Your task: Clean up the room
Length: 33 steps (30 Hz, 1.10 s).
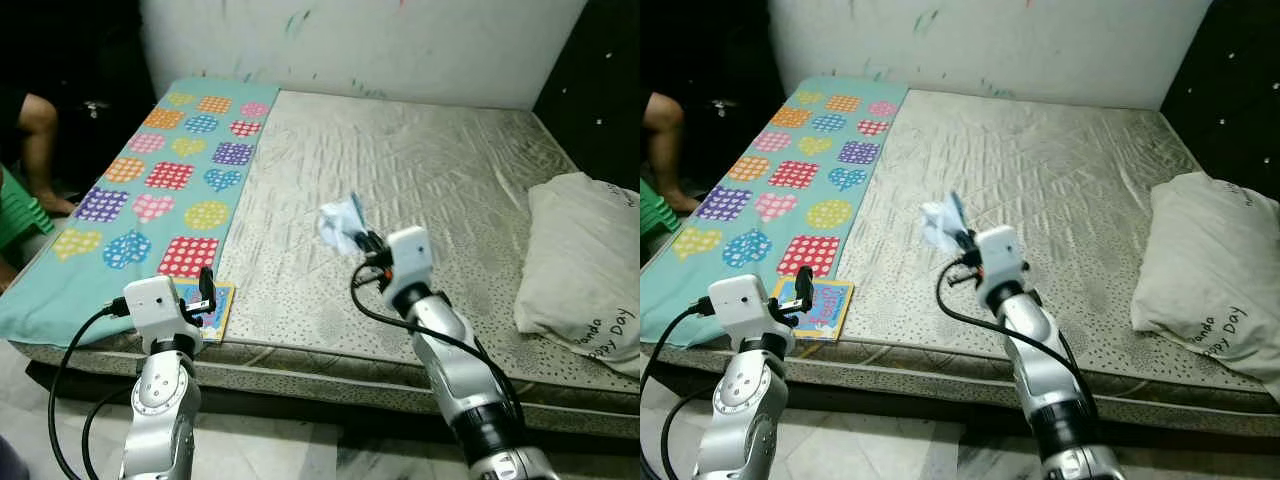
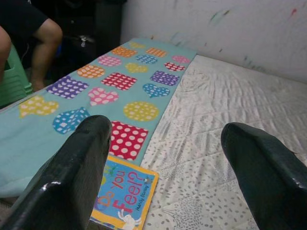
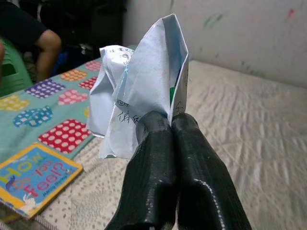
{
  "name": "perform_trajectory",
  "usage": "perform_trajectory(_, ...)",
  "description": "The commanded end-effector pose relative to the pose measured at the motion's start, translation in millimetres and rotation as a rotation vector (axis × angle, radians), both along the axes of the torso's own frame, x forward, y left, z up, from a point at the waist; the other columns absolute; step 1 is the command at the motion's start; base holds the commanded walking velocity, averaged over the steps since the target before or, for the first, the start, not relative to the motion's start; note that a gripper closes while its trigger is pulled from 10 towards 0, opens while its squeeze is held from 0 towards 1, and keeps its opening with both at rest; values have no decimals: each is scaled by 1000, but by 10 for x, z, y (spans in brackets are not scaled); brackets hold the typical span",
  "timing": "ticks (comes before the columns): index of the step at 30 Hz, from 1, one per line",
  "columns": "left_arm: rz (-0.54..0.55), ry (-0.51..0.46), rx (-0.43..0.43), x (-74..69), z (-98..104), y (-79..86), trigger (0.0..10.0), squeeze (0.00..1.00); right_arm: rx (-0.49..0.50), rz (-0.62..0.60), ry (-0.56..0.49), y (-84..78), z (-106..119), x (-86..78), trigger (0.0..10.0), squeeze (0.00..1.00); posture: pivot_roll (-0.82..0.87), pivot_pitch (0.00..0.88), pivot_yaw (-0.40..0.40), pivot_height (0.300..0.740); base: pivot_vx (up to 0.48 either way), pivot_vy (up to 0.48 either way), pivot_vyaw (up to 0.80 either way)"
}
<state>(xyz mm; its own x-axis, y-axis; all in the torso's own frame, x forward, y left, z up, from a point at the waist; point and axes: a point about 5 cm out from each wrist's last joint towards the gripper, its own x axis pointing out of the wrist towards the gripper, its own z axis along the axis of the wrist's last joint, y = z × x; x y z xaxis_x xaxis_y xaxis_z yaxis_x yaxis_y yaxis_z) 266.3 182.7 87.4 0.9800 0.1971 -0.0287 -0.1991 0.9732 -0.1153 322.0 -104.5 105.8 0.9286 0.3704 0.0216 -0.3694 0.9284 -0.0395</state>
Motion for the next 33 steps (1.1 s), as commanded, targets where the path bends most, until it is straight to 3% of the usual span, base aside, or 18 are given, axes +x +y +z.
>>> perform_trajectory(1,-9,-3,4,-6,27,-16,10000,0,29,-40,-16,-74,55,11,10000,0,-56,0,-49,740,0,0,0)
perform_trajectory(13,11,2,21,-57,50,83,10000,0,46,-24,-25,33,93,26,10000,0,-28,8,-45,740,0,0,0)
perform_trajectory(33,-7,18,41,-79,66,111,10000,0,38,-67,-2,-67,33,-51,10000,0,-43,36,-35,740,0,0,-171)
